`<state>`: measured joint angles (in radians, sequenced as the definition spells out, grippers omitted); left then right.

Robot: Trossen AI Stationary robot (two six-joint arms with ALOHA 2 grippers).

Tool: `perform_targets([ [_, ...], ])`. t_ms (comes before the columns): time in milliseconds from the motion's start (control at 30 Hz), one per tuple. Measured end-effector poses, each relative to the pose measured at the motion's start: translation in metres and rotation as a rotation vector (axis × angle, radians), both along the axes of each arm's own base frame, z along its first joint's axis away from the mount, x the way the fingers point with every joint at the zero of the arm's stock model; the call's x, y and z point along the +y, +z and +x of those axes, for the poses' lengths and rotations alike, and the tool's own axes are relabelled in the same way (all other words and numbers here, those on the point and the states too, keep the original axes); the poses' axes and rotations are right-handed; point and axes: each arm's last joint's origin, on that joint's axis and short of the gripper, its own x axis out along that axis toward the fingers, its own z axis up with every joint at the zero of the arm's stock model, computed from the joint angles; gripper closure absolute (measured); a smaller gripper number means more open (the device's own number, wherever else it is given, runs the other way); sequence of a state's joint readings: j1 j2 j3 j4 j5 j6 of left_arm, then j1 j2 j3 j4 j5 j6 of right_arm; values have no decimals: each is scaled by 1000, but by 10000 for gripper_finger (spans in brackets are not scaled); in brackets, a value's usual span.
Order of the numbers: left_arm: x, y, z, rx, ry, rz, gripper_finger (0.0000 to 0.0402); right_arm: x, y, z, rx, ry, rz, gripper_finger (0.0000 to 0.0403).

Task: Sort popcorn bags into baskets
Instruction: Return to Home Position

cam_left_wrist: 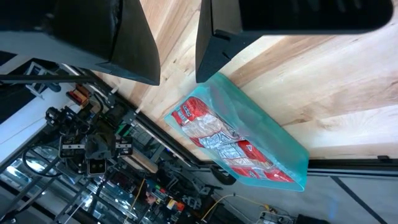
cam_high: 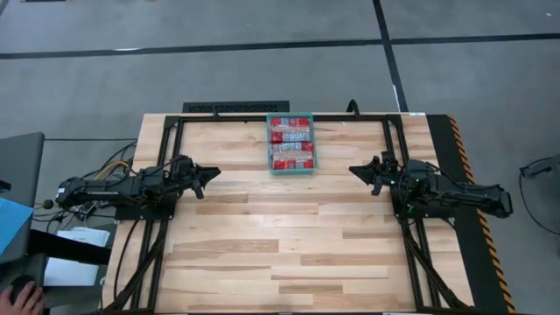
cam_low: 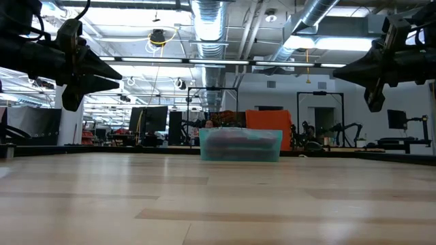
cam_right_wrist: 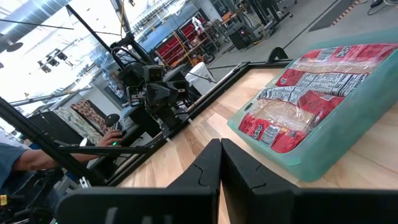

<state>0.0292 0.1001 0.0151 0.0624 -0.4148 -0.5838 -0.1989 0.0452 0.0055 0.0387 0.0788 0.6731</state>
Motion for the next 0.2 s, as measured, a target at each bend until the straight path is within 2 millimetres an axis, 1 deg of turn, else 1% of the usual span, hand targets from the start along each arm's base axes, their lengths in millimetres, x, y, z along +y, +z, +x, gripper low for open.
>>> perform_targets([
  [200, 0, 0, 0, 0, 0, 0, 311, 0, 0, 0, 0, 0, 0, 375],
])
